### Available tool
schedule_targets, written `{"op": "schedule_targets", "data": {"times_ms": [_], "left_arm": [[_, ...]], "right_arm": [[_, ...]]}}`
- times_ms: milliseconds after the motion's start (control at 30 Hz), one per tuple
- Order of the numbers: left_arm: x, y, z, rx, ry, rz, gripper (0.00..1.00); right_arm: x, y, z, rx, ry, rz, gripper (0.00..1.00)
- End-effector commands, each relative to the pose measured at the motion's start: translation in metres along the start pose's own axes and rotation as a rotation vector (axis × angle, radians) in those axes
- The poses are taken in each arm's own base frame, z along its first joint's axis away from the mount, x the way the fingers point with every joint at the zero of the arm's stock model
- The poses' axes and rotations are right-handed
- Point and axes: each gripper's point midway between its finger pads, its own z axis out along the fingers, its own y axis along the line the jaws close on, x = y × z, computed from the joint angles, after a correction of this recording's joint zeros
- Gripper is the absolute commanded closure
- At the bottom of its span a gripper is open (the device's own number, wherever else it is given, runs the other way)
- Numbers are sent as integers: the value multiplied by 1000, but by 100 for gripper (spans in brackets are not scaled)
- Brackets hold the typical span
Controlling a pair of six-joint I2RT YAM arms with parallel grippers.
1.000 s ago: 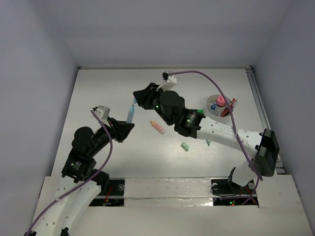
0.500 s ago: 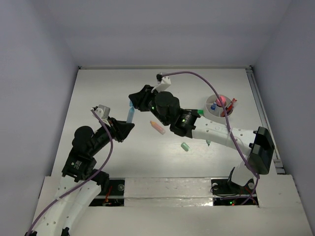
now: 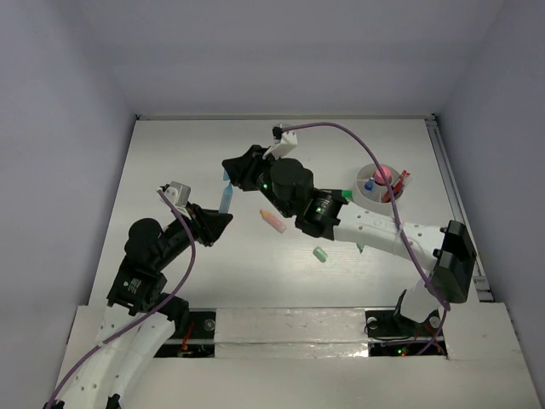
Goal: Sort the stationery into containers
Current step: Close the pen cap on the pen.
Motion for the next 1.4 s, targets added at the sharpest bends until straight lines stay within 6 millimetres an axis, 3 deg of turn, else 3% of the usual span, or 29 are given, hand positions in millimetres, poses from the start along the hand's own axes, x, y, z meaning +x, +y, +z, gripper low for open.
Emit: {"op": "schedule_targets", "data": {"times_ms": [0,100,233,700,933,1133,1367], "left_arm": [[-21,-11,-1,36,-60,32,100],[-21,-11,-2,39,-62,32,100],[-21,-10,-2,32,-60,27,100],[-23,-11,-3,35,-72,33,100],[-23,-12,-4,37,-72,33,100],[-26,-9,-6,19,-91,32,100],[-31,0,-8,-28,-113,32,100]], "right_arm": [[-43,31,-14,-69,-110,45,100],[-38,28,-16,-64,-113,45,100],[-45,29,-20,-69,-130,47,100],[-25,13,-18,-15,-99,22,100],[-24,16,-17,-28,-94,17,100],[-9,16,-19,-37,-56,40,100],[17,33,-22,-77,-12,69,100]]}}
